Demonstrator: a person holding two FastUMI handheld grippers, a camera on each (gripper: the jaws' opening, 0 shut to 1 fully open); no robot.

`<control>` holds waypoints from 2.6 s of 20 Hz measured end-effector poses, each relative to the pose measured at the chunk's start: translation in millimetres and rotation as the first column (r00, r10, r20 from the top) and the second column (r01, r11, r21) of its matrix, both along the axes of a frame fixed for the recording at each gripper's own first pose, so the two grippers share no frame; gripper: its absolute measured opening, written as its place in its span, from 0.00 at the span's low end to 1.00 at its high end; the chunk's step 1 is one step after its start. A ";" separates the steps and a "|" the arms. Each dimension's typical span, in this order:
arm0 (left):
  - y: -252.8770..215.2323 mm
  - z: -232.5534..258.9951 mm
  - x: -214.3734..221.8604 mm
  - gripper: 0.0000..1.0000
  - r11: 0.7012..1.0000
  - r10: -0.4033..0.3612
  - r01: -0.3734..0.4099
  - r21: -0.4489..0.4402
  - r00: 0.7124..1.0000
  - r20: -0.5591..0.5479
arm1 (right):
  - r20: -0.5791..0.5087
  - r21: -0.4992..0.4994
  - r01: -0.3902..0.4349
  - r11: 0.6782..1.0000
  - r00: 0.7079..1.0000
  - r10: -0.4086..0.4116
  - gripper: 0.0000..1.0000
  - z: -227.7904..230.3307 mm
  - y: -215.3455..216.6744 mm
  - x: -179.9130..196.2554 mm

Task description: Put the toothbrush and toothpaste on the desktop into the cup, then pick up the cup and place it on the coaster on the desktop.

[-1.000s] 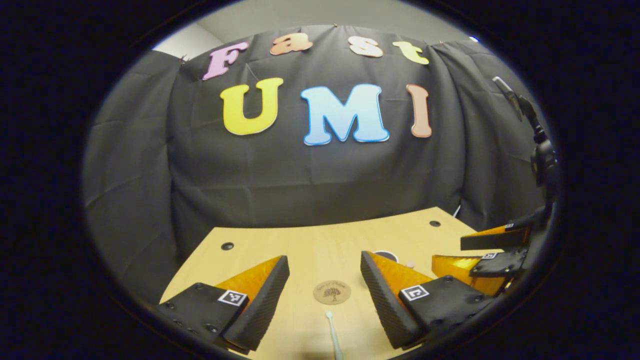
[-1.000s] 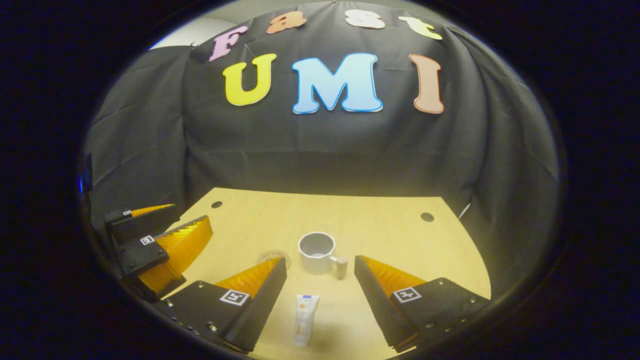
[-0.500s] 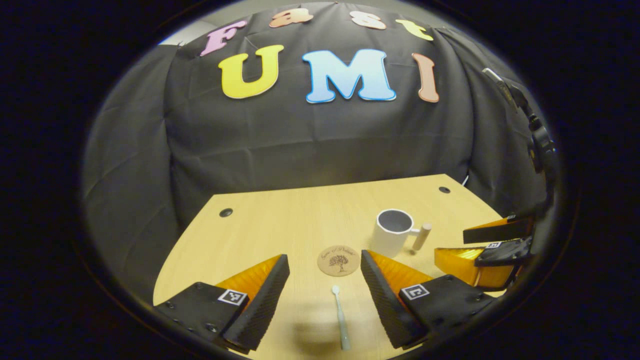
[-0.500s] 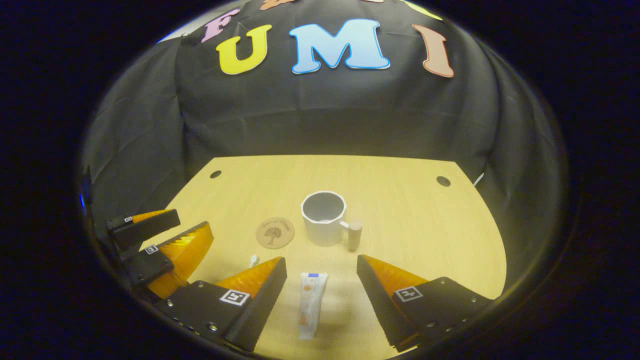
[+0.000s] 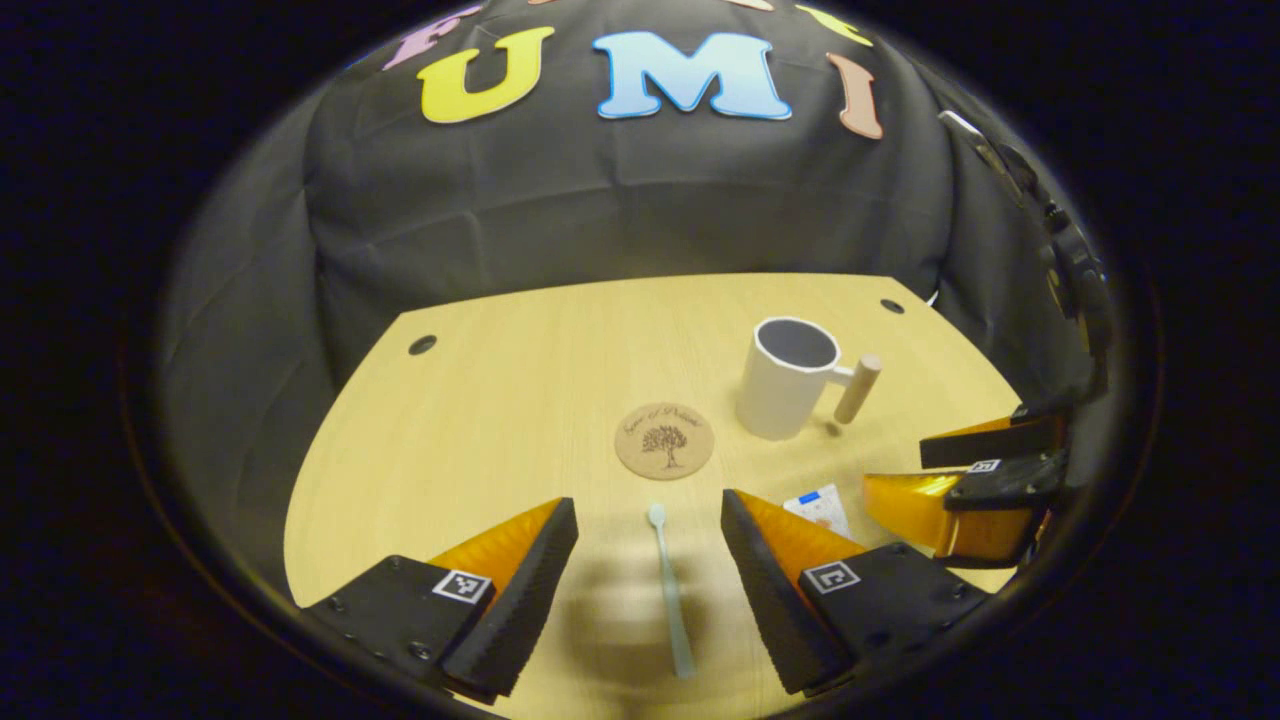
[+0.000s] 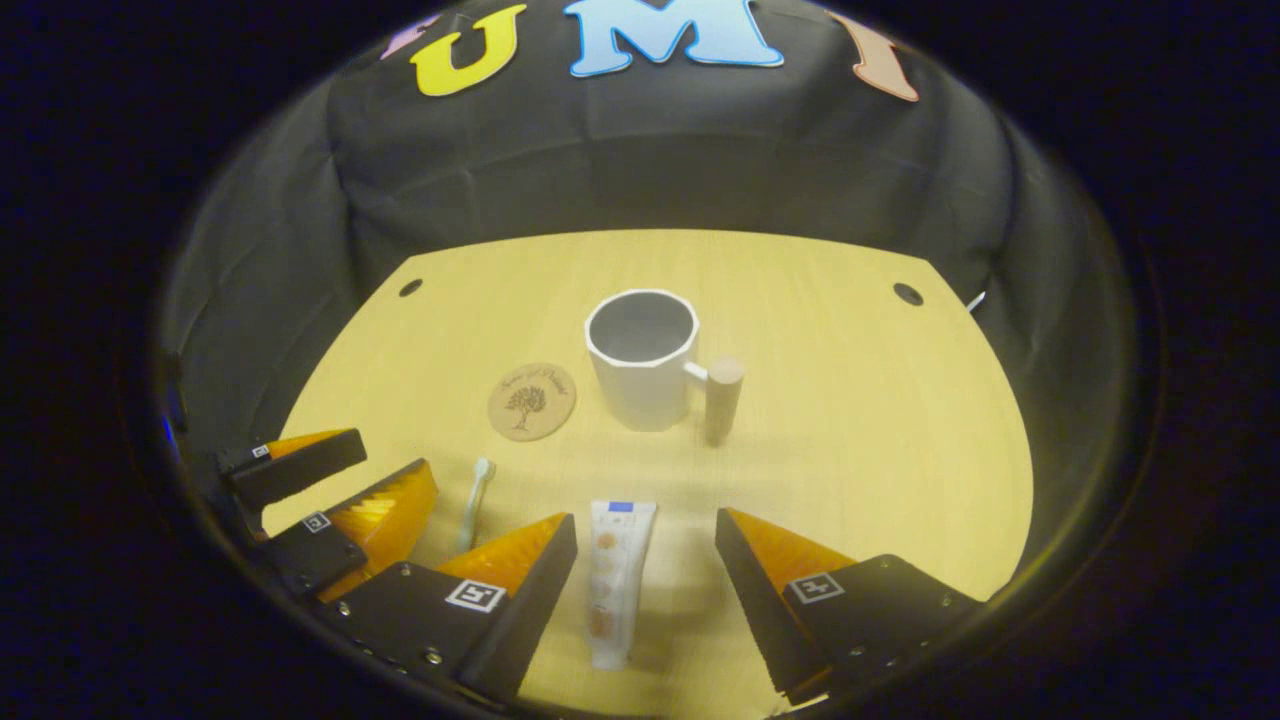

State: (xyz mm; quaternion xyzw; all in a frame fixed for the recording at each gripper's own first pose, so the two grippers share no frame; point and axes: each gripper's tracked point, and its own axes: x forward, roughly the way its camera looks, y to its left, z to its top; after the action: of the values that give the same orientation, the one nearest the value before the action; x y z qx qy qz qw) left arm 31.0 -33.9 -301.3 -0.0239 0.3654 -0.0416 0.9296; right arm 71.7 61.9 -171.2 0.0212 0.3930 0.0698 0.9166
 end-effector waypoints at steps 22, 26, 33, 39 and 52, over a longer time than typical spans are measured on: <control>-8.4 -100.9 -27.0 0.95 1.000 0.023 -0.026 -0.007 0.949 -0.313 | -0.287 -0.045 -0.037 0.998 0.958 0.022 0.69 -86.1 9.7 -11.9; -14.3 -100.9 -26.1 0.82 1.000 0.014 -0.019 -0.015 0.951 -0.309 | -0.297 -0.057 -0.026 0.998 0.955 0.008 0.56 -86.2 4.3 -12.4; -13.4 -99.1 -20.2 0.33 0.999 0.033 -0.030 0.013 0.951 -0.309 | -0.344 -0.061 -0.039 0.997 0.939 0.015 0.42 -87.9 3.3 -20.8; -15.4 -100.3 -21.1 0.09 0.999 0.034 -0.024 0.039 0.952 -0.305 | -0.371 -0.015 -0.007 1.000 0.929 0.001 0.25 -87.2 6.3 -21.8; -11.6 -77.6 -14.8 0.09 0.999 0.000 0.012 0.053 0.975 -0.220 | -0.245 0.148 0.023 0.989 0.969 0.014 0.15 -48.6 8.9 -9.3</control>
State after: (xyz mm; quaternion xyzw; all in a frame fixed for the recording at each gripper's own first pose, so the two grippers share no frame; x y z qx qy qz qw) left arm 16.1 -45.5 -378.9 -0.0020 0.4673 -0.0318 0.8835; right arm 62.3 70.8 -219.8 0.0993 0.4969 0.0940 0.8570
